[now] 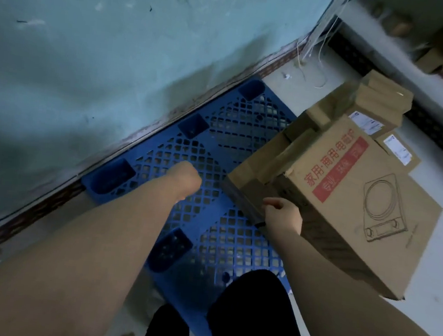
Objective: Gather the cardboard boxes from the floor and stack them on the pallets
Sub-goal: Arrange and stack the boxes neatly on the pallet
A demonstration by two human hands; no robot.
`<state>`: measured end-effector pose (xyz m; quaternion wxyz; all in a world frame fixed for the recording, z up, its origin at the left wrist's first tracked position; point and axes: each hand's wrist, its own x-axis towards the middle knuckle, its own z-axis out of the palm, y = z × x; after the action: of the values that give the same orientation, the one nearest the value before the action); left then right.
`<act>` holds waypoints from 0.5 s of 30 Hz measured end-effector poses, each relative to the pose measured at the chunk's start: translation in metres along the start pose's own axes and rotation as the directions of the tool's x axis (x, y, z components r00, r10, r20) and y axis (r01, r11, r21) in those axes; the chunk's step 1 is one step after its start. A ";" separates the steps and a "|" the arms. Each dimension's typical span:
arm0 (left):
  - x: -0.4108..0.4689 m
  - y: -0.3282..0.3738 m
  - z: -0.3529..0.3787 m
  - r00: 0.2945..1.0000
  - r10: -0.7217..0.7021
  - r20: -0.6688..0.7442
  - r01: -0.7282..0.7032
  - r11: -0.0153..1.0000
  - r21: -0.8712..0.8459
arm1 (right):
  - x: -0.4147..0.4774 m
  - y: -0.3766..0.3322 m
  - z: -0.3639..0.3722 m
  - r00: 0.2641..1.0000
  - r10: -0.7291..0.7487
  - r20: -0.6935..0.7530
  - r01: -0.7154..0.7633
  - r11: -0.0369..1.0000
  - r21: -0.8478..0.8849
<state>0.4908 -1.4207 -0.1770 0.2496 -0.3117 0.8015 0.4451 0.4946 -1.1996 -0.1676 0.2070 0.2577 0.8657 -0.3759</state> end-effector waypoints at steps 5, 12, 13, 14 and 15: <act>0.015 0.030 0.018 0.991 0.065 0.119 -0.068 0.997 0.021 | 0.014 0.013 -0.009 0.993 0.102 -0.051 -0.099 0.994 0.049; 0.020 0.092 0.064 0.968 0.114 0.221 -0.155 0.972 0.178 | 0.022 0.056 -0.045 0.961 0.227 -0.155 -0.204 0.967 0.152; 0.019 0.103 0.075 0.965 0.136 0.223 -0.183 0.961 0.206 | 0.024 0.065 -0.053 0.951 0.258 -0.171 -0.225 0.955 0.191; 0.019 0.112 0.086 0.960 0.157 0.233 -0.210 0.951 0.225 | 0.025 0.075 -0.062 0.937 0.293 -0.193 -0.246 0.940 0.234; 0.017 0.122 0.098 0.953 0.167 0.251 -0.230 0.941 0.247 | 0.028 0.087 -0.071 0.919 0.328 -0.219 -0.260 0.922 0.286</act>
<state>0.4033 -1.2907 -0.1672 0.3335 -0.1383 0.8491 0.3857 0.5134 -1.0873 -0.1855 0.1105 0.4575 0.7816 -0.4094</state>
